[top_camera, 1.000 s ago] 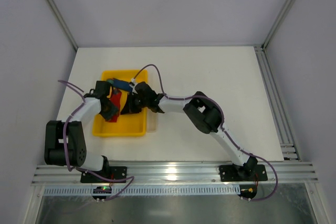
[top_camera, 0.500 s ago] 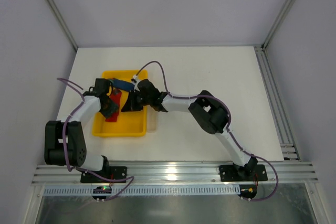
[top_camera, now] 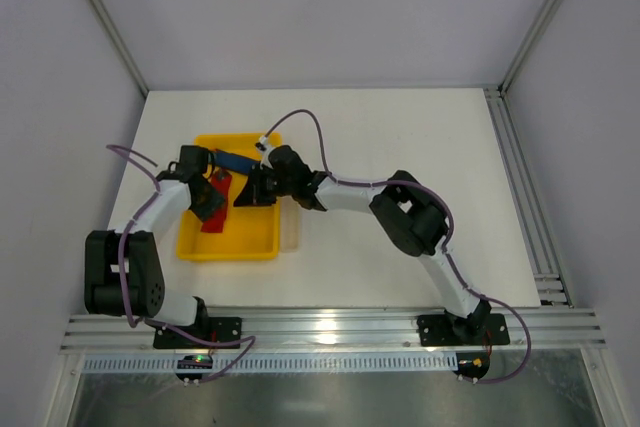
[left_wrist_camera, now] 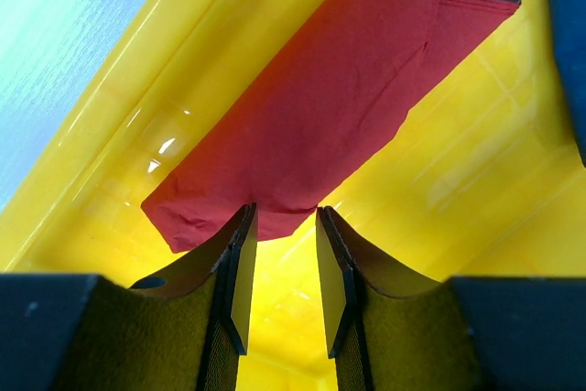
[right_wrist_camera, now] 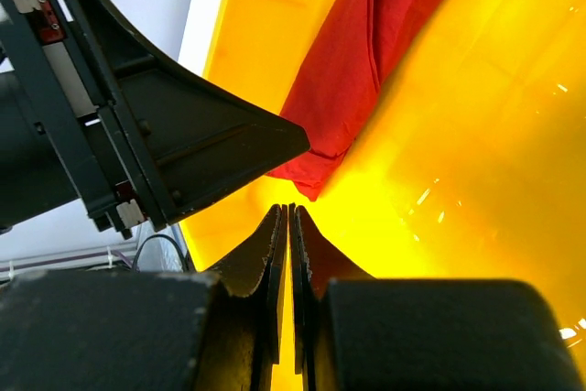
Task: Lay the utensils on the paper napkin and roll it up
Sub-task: Place the utensils in the bin, then reset both arms
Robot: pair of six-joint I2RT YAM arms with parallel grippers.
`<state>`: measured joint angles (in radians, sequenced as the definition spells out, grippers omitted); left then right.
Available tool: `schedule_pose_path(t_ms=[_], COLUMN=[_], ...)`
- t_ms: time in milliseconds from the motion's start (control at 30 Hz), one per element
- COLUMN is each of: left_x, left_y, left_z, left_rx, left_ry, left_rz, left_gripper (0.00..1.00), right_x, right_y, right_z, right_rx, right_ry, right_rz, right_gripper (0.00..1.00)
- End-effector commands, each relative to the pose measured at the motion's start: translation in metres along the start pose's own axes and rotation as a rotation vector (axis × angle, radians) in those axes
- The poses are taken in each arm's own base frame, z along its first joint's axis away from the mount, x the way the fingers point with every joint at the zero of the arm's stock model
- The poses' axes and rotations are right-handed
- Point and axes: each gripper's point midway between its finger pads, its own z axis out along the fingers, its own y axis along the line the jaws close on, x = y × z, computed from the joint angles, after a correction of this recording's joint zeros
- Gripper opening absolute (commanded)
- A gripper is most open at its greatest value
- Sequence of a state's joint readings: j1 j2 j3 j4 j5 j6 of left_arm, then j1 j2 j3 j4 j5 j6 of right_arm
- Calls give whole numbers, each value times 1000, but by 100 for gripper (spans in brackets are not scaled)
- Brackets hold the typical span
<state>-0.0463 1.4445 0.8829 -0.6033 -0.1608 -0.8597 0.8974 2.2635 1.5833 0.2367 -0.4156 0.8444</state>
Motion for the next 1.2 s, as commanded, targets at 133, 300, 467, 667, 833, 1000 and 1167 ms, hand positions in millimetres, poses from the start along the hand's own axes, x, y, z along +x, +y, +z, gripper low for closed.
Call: schedule_pose_path(t_ms=[133, 300, 467, 667, 833, 1000, 1167], left_x=[-19, -27, -25, 30, 83, 119, 126], left_y=[-17, -51, -95, -128, -126, -113, -99], left_z=[-14, -57, -127, -188, -241, -261, -272], left_rx=[61, 202, 408, 690, 928, 1044, 1121], left_ry=[-54, -126, -218, -176, -149, -106, -124], left_rz=[4, 89, 209, 364, 514, 581, 579], left_gripper=[36, 43, 72, 99, 100, 100, 100], right_x=[-34, -37, -58, -39, -15, 10, 19], right_y=[51, 51, 48, 19, 22, 15, 26], right_z=[-25, -50, -127, -230, -323, -366, -390], right_rx=[-94, -41, 158, 484, 592, 611, 506], right_ry=[-96, -114, -242, -318, -434, -459, -544], right_rz=[-81, -112, -163, -158, -156, -126, -134], right_gripper=[12, 26, 74, 98, 98, 98, 98])
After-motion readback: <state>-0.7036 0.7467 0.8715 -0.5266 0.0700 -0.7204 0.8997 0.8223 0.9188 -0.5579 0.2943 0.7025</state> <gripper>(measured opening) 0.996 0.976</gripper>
